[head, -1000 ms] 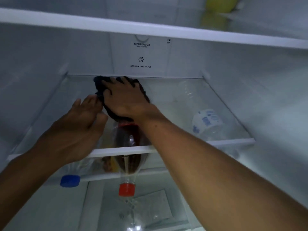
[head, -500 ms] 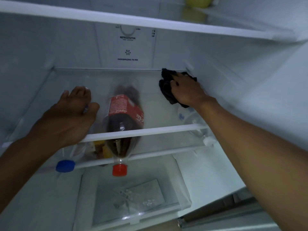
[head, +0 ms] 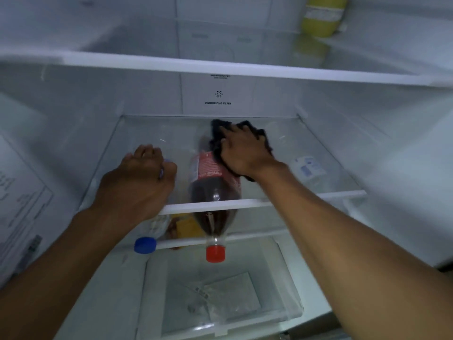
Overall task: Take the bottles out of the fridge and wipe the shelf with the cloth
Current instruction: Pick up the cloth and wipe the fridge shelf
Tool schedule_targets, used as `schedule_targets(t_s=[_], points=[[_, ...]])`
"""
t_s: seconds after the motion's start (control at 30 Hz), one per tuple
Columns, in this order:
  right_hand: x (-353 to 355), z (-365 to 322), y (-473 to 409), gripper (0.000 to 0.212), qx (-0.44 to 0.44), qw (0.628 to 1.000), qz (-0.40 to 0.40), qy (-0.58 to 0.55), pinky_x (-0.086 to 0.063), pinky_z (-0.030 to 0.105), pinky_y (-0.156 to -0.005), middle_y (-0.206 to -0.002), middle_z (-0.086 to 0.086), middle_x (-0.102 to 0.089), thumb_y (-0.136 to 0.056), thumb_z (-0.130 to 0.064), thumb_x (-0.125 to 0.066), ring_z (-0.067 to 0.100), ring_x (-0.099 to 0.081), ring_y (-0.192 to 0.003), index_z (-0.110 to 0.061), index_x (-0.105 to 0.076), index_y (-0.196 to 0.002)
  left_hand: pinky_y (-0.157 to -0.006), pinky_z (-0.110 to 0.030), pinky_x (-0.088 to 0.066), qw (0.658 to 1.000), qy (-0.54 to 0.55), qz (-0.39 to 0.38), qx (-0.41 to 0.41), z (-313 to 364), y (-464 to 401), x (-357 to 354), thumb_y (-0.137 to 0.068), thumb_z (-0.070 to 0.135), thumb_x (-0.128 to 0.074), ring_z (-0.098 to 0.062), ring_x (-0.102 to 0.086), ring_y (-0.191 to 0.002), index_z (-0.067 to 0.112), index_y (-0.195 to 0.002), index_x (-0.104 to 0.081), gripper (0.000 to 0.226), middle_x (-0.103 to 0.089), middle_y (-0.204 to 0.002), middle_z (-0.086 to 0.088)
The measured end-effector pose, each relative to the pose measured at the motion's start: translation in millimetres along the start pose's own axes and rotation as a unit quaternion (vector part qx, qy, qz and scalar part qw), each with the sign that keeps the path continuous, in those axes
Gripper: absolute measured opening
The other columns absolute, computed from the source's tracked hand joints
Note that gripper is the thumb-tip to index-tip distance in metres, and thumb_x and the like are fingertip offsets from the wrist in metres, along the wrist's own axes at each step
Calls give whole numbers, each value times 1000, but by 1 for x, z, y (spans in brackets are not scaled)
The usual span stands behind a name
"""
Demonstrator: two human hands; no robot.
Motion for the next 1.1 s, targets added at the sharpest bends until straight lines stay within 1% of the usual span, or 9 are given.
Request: schedule_targets(t_s=[0.17,0.33,0.4,0.53,0.6,0.73,0.87,0.97,1.1], points=[[-28,-80,-4,50,105,992,-19,-73,-6,56,-120,-164,1,-22,-104,-32,-30,25,-12,-152,-25,-33,-154,-77,-66,-46,998,27,-50,2,-15,2,-3,-77,10,-23,-54,-56,-87,-10,-77,-56,38,-56,-94,-40],[-2,-44,24,45,193,973,-56,-117,-9,26,-117,-161,-8,-31,-105,-28,-37,11,-22,-148,-31,-39,-150,-66,-60,-49,993,56,-101,26,-15,2,-2,-72,-1,-39,-54,-58,-79,-9,-77,-54,18,-57,-91,-40],[11,-3,27,43,160,978,-60,-119,-12,16,-110,-159,-11,-32,-104,-30,-42,9,-25,-147,-33,-45,-147,-67,-59,-50,997,49,-54,17,-10,3,5,-75,-1,-49,-53,-58,-80,-10,-83,-54,13,-57,-93,-39],[43,107,44,46,-40,994,-16,-99,-14,23,-115,-162,-6,-28,-106,-34,-36,17,-25,-148,-29,-36,-152,-69,-66,-49,993,95,-63,17,-12,2,-2,-76,10,-31,-55,-59,-81,-6,-81,-48,25,-58,-92,-40],[49,129,58,46,-89,993,2,-82,-13,29,-118,-163,-3,-27,-107,-30,-33,19,-23,-149,-25,-35,-152,-72,-68,-46,989,116,-84,27,-16,1,-6,-73,8,-29,-57,-57,-86,-7,-77,-51,27,-57,-94,-42],[42,116,68,45,-107,990,51,-74,-16,38,-121,-160,-2,-33,-105,-24,-30,21,-28,-147,-26,-44,-148,-72,-65,-47,987,132,-66,68,-15,5,-5,-69,-3,-52,-53,-54,-82,-9,-79,-53,12,-54,-90,-38],[33,105,79,48,-129,987,66,-69,-18,43,-121,-159,-2,-35,-103,-25,-30,21,-27,-147,-29,-41,-149,-94,-56,-40,990,84,56,99,-8,12,8,-85,34,-21,-47,-48,-112,-5,-114,-53,58,-53,-123,-28],[28,71,79,46,-113,990,75,-40,-23,46,-117,-153,1,-44,-100,-22,-33,24,-35,-141,-23,-48,-144,-89,-52,-44,988,94,76,93,-4,19,11,-86,38,-15,-44,-51,-106,2,-116,-53,60,-56,-120,-21],[8,-7,76,47,-26,998,44,-41,-19,45,-118,-158,-4,-37,-101,-26,-35,20,-27,-147,-24,-46,-146,-92,-50,-42,987,120,54,91,-4,24,12,-85,40,-13,-41,-50,-110,3,-113,-54,62,-55,-119,-19]])
Point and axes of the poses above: each hand's wrist, its own y-axis away from the middle knuckle, its own x-axis out of the back of the hand, z = x × y, the point moved 5 cm from there along -y, towards the middle knuckle
